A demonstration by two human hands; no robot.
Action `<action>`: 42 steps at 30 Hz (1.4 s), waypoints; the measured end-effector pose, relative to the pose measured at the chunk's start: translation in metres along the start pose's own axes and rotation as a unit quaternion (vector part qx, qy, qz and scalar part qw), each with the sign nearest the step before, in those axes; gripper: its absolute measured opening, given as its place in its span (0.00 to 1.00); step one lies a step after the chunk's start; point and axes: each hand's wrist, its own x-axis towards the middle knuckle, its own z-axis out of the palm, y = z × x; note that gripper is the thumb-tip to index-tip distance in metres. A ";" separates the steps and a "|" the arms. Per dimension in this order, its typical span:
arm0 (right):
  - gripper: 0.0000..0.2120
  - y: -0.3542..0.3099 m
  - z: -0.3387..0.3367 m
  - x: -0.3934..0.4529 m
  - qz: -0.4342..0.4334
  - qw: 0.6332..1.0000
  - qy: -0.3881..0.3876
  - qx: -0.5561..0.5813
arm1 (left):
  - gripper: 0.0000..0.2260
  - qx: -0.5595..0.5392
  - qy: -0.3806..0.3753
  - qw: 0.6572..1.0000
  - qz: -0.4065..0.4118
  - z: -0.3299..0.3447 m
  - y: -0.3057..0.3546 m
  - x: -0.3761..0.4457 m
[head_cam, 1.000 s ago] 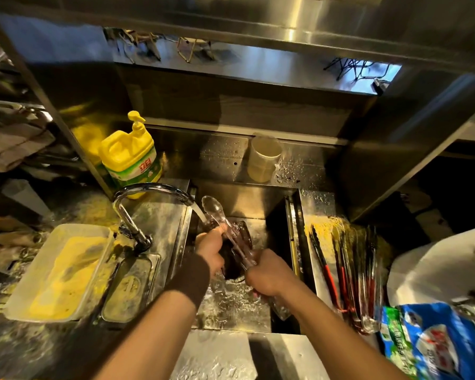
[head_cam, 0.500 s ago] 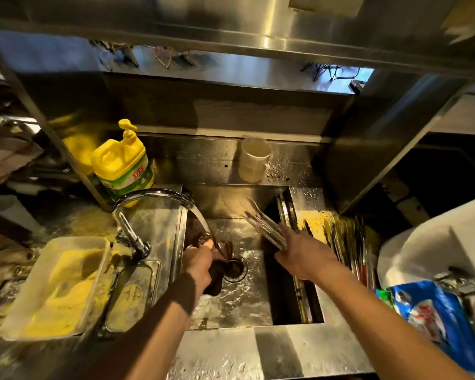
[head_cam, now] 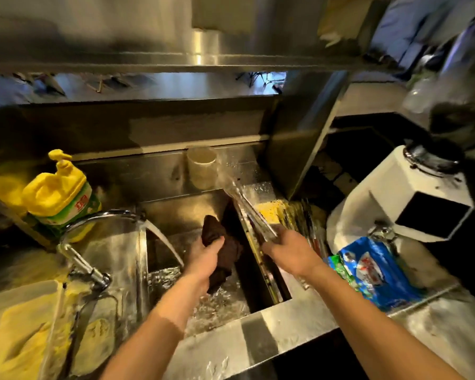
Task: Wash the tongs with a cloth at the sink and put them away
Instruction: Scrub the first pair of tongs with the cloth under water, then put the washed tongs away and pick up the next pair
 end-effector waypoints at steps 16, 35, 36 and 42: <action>0.09 0.224 -0.223 -0.169 0.030 0.939 0.258 0.226 | 0.09 0.103 -0.294 0.949 0.040 0.326 -0.073 -0.165; 0.20 0.412 -0.443 -0.310 0.381 0.822 0.423 0.021 | 0.06 0.207 -0.467 0.860 -0.007 0.561 -0.151 -0.300; 0.21 0.418 -0.454 -0.310 0.412 0.812 0.414 -0.018 | 0.06 0.205 -0.472 0.857 -0.003 0.565 -0.152 -0.302; 0.11 0.446 -0.481 -0.289 0.486 0.793 0.358 -0.087 | 0.09 0.221 -0.487 0.845 -0.004 0.583 -0.158 -0.300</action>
